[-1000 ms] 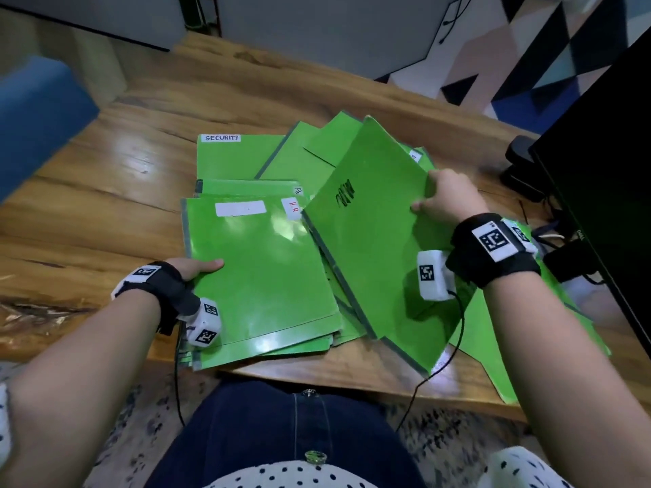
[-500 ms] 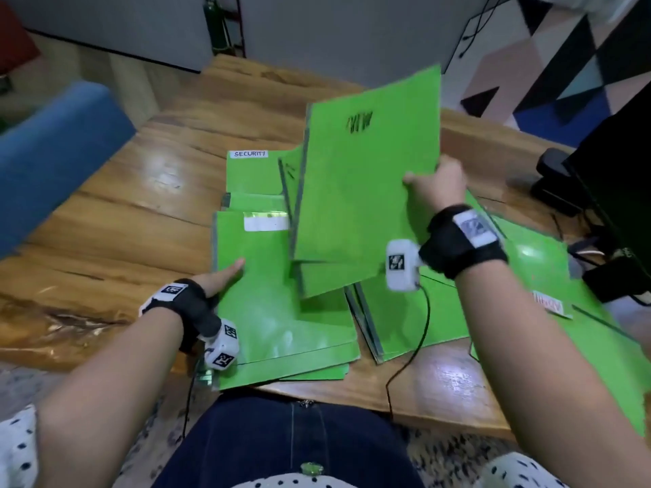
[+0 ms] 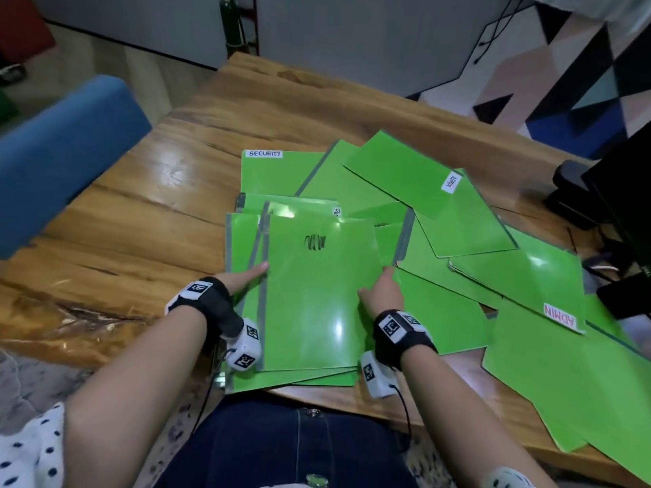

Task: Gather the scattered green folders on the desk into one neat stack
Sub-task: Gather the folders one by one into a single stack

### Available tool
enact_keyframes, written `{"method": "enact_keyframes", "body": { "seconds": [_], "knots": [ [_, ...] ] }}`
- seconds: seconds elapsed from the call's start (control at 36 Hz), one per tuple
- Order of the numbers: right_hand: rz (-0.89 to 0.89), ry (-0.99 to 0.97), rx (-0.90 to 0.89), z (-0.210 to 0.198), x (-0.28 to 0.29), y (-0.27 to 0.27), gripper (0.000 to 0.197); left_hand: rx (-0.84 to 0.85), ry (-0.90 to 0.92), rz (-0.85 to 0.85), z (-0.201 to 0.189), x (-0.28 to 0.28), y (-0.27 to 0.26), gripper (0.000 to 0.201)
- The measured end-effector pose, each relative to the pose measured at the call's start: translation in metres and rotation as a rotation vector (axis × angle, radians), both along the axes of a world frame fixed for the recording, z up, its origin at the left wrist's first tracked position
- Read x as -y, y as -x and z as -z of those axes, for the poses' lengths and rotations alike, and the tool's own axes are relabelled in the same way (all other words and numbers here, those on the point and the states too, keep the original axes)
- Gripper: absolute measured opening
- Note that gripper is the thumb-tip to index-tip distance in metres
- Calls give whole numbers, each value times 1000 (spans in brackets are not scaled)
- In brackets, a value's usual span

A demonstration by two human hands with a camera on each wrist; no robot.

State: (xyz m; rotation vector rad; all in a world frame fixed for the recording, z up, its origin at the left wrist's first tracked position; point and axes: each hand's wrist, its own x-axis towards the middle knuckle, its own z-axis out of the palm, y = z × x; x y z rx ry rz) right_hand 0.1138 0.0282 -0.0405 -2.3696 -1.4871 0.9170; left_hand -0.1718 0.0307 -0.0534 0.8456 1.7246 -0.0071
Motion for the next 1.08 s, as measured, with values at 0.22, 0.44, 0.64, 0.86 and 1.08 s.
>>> {"method": "enact_keyframes", "body": {
  "seconds": [0.22,0.44,0.64,0.86,1.08],
  "knots": [
    [-213,39,95,15,7,30,67,-194,-7,12,-33,12,-19,91],
    [-390,23,414,8,-13,-36,66,-174,14,49,-36,10,-23,105],
    [-427,177,396,27,-26,-97,83,-213,-61,-80,-20,8,-21,84],
    [-630,52,413,13,24,-94,125,-209,-47,-64,-36,15,-27,90],
    [-562,25,441,8,28,-113,85,-180,-37,-105,-39,20,-29,92]
  ]
}}
